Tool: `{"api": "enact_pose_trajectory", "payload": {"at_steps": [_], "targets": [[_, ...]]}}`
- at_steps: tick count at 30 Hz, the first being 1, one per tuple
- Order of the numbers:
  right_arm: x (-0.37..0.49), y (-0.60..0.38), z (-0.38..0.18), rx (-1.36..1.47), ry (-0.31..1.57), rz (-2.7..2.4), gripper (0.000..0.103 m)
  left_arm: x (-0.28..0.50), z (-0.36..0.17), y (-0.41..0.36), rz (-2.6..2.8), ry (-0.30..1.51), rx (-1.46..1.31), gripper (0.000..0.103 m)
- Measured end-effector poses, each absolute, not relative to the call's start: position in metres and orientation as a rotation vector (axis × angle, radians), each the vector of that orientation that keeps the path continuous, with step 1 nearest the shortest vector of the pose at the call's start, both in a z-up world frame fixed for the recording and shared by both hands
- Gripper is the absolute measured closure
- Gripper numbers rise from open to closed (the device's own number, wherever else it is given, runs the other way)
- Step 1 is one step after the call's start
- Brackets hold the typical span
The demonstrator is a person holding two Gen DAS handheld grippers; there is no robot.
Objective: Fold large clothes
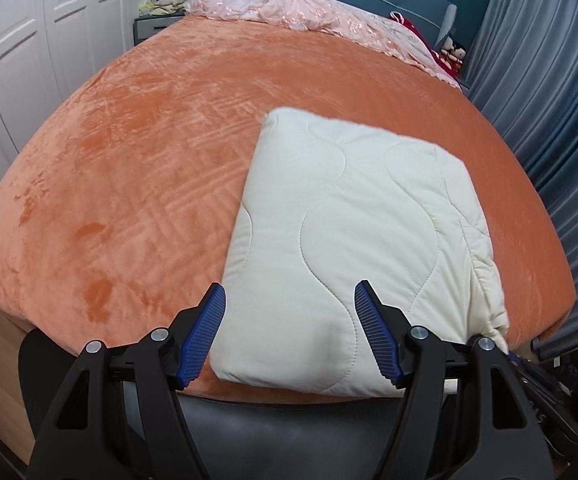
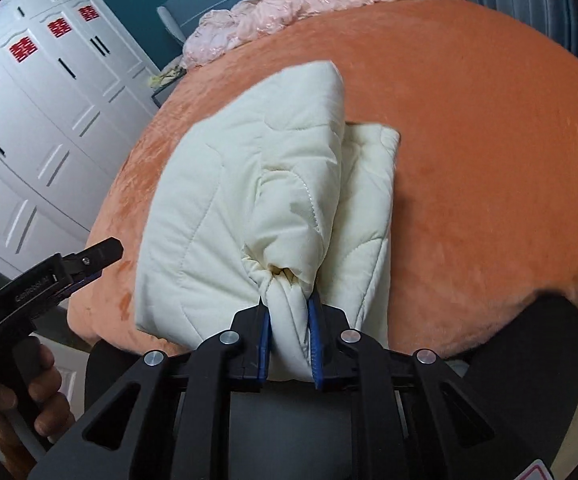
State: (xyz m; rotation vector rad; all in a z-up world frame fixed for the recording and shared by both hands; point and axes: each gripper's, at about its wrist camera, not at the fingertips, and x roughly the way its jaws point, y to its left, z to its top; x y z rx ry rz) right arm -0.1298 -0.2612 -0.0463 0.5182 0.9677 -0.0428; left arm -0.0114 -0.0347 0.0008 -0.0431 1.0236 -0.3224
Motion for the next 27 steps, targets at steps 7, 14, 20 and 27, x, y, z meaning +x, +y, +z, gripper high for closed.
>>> {"api": "enact_pose_trajectory", "payload": {"at_steps": [7,14,20,27], "targets": [[-0.123,-0.253,-0.076,0.467,1.019,-0.089,0.088,-0.019,-0.021,-0.048,-0.302,1.076,0.015,0.038],[-0.115,-0.253,-0.091,0.481,1.039,-0.096,0.088,-0.019,-0.046,-0.048,-0.278,1.136,0.026,0.037],[-0.113,-0.253,-0.099,0.490,1.044,-0.092,0.087,-0.019,-0.054,-0.051,-0.268,1.132,0.052,0.036],[-0.100,-0.252,-0.107,0.471,1.059,-0.100,0.086,-0.018,-0.068,-0.057,-0.240,1.116,0.098,0.027]]}}
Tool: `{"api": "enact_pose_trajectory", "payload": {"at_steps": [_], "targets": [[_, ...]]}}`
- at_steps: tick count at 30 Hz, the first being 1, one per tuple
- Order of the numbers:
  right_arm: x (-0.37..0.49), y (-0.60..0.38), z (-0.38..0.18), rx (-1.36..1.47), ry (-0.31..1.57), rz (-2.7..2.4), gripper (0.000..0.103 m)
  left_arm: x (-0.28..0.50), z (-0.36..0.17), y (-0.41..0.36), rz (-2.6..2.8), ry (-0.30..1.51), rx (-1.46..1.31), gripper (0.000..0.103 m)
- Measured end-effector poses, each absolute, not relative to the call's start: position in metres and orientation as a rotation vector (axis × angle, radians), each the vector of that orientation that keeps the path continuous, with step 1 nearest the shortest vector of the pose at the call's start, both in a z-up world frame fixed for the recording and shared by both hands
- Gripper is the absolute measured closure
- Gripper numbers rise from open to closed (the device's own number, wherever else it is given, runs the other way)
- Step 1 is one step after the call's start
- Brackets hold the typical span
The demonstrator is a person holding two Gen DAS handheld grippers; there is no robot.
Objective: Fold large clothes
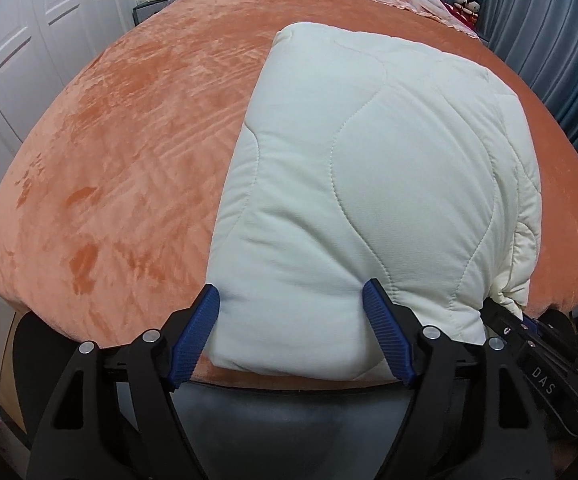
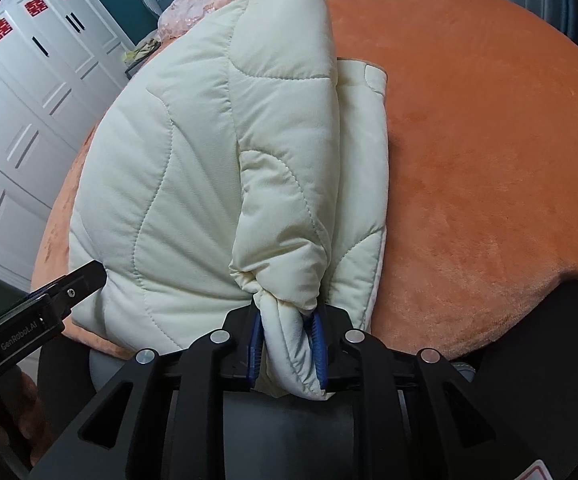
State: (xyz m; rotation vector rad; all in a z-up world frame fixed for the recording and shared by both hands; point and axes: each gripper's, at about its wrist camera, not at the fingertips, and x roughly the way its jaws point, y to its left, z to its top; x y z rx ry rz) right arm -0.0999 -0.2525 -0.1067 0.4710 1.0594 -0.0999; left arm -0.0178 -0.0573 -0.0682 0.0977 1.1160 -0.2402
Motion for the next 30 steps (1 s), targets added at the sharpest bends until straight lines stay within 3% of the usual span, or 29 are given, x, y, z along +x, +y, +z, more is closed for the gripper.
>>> {"api": "enact_pose_trajectory", "payload": {"at_steps": [3,6,8,16,19,23,24,25,26,30], "targets": [[-0.097,-0.256,-0.106,0.490,1.067,-0.084,0.084,-0.013,-0.077,-0.052,-0.235,1.120,0.080,0.021],[-0.101,-0.262,-0.089,0.529,1.065,-0.061,0.080,-0.008,-0.068,-0.041,-0.276,1.149,0.020,0.025],[-0.106,-0.269,-0.064,0.557,1.023,-0.049,0.074,-0.005,-0.048,-0.034,-0.297,1.136,-0.006,0.033],[-0.048,-0.315,0.017,0.640,0.796,-0.106,0.061,0.056,0.045,-0.044,-0.307,0.908,-0.031,0.033],[-0.008,-0.333,0.015,0.736,0.774,-0.147,0.053,0.082,0.050,-0.061,-0.300,0.897,-0.008,0.033],[0.046,-0.342,-0.019,0.805,0.894,-0.203,0.053,0.115,0.030,-0.088,-0.297,0.962,0.026,0.033],[0.055,-0.343,-0.029,0.803,0.924,-0.215,0.056,0.119,0.025,-0.093,-0.291,0.973,0.037,0.033],[0.063,-0.338,-0.039,0.796,0.960,-0.225,0.080,0.123,0.019,-0.098,-0.293,0.985,0.045,0.033],[0.065,-0.333,-0.047,0.796,0.978,-0.214,0.092,0.127,0.012,-0.100,-0.294,0.996,0.051,0.034],[0.047,-0.313,-0.039,0.610,0.868,-0.267,0.095,0.133,-0.015,-0.111,-0.291,1.030,0.069,0.035]]}}
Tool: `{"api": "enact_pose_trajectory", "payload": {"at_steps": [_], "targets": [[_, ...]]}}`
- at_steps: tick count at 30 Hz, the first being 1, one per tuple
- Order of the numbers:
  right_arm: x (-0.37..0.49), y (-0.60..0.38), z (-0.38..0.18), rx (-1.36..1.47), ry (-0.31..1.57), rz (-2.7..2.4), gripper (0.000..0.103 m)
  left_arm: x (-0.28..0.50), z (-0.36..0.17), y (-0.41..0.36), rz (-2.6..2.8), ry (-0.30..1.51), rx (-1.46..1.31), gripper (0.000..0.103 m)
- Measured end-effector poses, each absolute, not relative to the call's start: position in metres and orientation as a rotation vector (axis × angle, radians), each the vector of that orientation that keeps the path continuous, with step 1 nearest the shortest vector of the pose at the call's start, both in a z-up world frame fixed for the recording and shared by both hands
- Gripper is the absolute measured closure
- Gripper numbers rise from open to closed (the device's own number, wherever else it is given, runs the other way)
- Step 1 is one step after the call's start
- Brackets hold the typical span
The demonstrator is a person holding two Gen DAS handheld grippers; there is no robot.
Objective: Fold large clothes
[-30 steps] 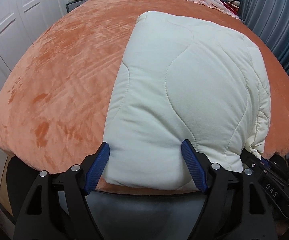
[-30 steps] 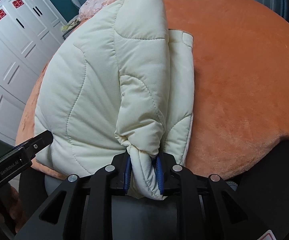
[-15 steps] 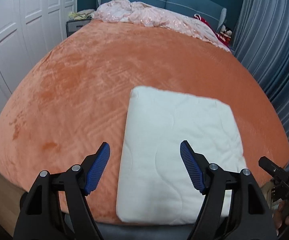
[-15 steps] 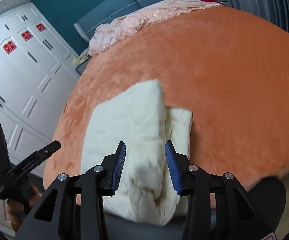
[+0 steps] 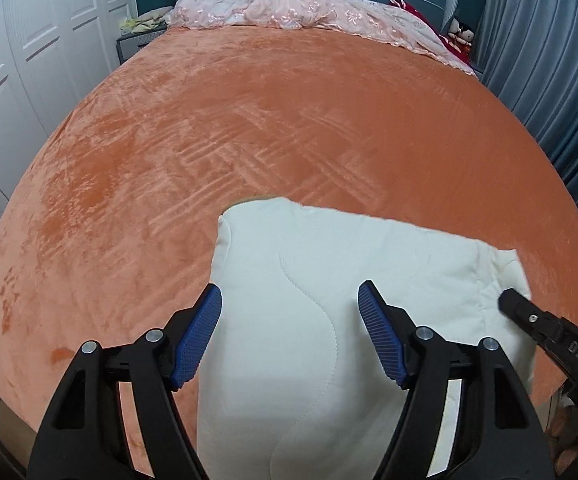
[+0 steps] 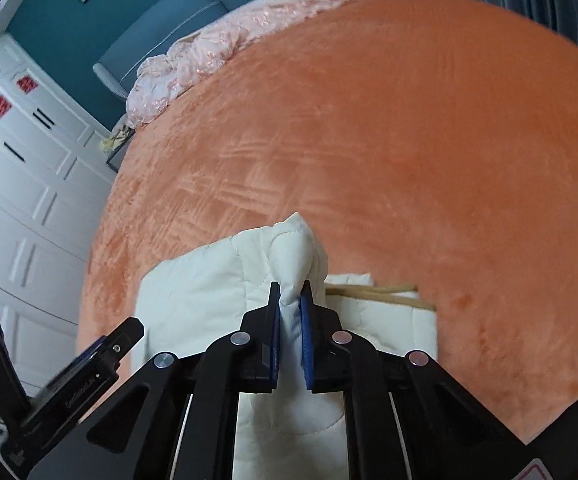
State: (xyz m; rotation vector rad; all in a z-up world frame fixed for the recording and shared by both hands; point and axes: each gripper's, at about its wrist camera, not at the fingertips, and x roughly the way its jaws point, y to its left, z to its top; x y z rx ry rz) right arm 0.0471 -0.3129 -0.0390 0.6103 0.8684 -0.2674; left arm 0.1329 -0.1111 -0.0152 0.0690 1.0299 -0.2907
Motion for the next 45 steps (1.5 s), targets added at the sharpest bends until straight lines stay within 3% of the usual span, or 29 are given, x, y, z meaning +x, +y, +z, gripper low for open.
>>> {"api": "enact_pose_trajectory", "payload": {"at_steps": [11,21,45], "targets": [[0.057,-0.308,-0.114,0.418,0.957,-0.362,0.087,0.133,-0.072,-0.134,-0.260,1.009,0.140,0.030],[0.069,-0.303,-0.132,0.359,0.947,-0.356,0.081,0.143,-0.100,-0.134,-0.234,1.015,0.117,0.025],[0.070,-0.306,-0.144,0.372,0.897,-0.353,0.078,0.142,-0.115,-0.144,-0.169,0.959,0.171,0.023]]}}
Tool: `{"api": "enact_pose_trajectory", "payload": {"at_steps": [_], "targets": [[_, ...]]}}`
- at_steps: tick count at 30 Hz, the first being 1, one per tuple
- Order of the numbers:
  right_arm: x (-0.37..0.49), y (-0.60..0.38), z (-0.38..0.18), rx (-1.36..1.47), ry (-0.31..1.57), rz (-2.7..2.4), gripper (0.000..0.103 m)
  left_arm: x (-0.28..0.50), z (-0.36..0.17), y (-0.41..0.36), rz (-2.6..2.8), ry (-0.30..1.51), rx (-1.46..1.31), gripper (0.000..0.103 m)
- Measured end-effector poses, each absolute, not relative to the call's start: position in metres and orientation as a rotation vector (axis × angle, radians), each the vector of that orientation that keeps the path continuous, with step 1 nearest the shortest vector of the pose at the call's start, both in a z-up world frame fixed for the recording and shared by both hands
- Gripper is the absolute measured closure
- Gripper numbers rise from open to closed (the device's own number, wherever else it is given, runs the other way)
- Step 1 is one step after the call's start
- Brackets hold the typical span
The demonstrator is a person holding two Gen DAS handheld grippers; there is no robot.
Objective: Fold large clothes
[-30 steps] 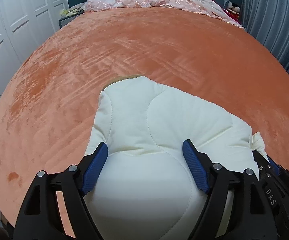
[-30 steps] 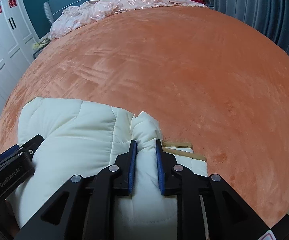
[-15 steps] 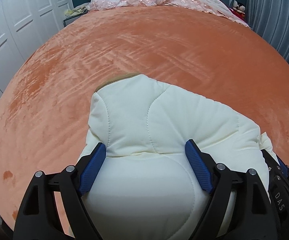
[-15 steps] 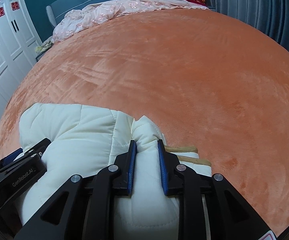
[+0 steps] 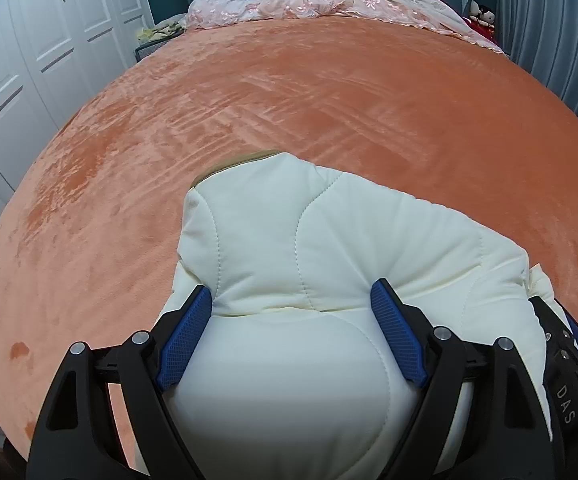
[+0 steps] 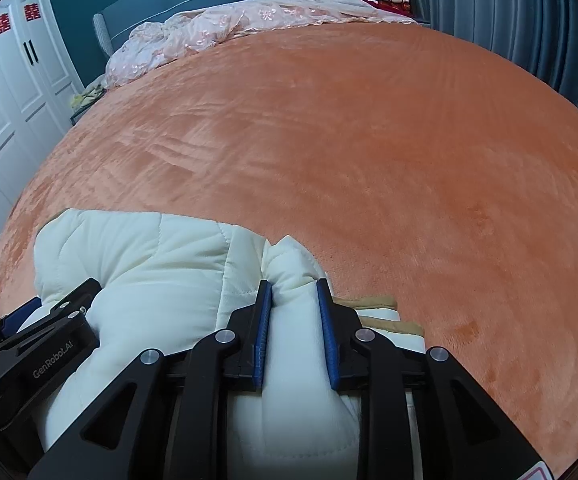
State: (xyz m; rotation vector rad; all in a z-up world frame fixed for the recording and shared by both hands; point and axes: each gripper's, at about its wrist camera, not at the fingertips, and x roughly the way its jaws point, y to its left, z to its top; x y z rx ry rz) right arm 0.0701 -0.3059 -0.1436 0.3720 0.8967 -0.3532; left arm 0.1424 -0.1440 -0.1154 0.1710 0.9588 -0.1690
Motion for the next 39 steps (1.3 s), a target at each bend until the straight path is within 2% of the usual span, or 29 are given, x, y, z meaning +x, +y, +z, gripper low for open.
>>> {"api": "enact_pose_trajectory", "payload": {"at_steps": [5,7,8,9,10,14,20,27,29,30,31,32,33,34,36,39], "targets": [[0.059,-0.326,-0.130,0.497,0.911,-0.301,0.072,0.141,-0.098,-0.123,-0.264,1.002,0.073,0.023],[0.033,-0.339,-0.110,0.604,0.888,-0.294,0.058,0.129,-0.081,-0.104,-0.295,1.006,0.030,0.021],[0.017,-0.343,-0.102,0.642,0.868,-0.294,0.053,0.119,-0.072,-0.090,-0.303,1.013,-0.001,0.013],[0.000,-0.346,-0.096,0.670,0.856,-0.291,0.046,0.109,-0.067,-0.074,-0.323,1.026,-0.042,0.012],[-0.019,-0.348,-0.092,0.685,0.862,-0.274,0.044,0.101,-0.065,-0.060,-0.346,1.051,-0.082,0.012],[-0.060,-0.340,-0.106,0.739,0.982,-0.171,0.043,0.074,-0.090,-0.011,-0.382,1.211,-0.275,0.011],[-0.082,-0.336,-0.131,0.938,0.986,-0.089,0.039,0.046,-0.131,0.022,-0.427,1.310,-0.630,0.009],[-0.072,-0.333,-0.152,1.081,0.994,-0.027,0.034,0.045,-0.132,-0.002,-0.443,1.293,-0.546,0.005],[-0.067,-0.333,-0.159,1.122,1.019,-0.036,0.036,0.046,-0.128,-0.007,-0.442,1.284,-0.511,0.005],[-0.064,-0.333,-0.161,1.136,1.029,-0.039,0.042,0.047,-0.125,-0.012,-0.435,1.279,-0.488,0.006],[-0.061,-0.332,-0.159,1.125,1.032,-0.036,0.054,0.047,-0.120,-0.016,-0.431,1.271,-0.463,0.009],[-0.058,-0.329,-0.152,1.092,1.033,-0.033,0.059,0.047,-0.114,-0.018,-0.430,1.261,-0.442,0.015],[-0.055,-0.326,-0.144,1.042,1.032,-0.026,0.070,0.046,-0.106,-0.021,-0.432,1.246,-0.413,0.021],[-0.052,-0.321,-0.132,0.973,1.027,-0.016,0.076,0.044,-0.099,-0.024,-0.436,1.228,-0.384,0.026],[-0.048,-0.313,-0.107,0.862,1.001,-0.003,0.080,0.039,-0.080,-0.030,-0.455,1.178,-0.310,0.044],[-0.050,-0.306,-0.067,0.746,0.930,0.001,0.081,0.033,-0.046,-0.034,-0.492,1.102,-0.271,0.051]]}}
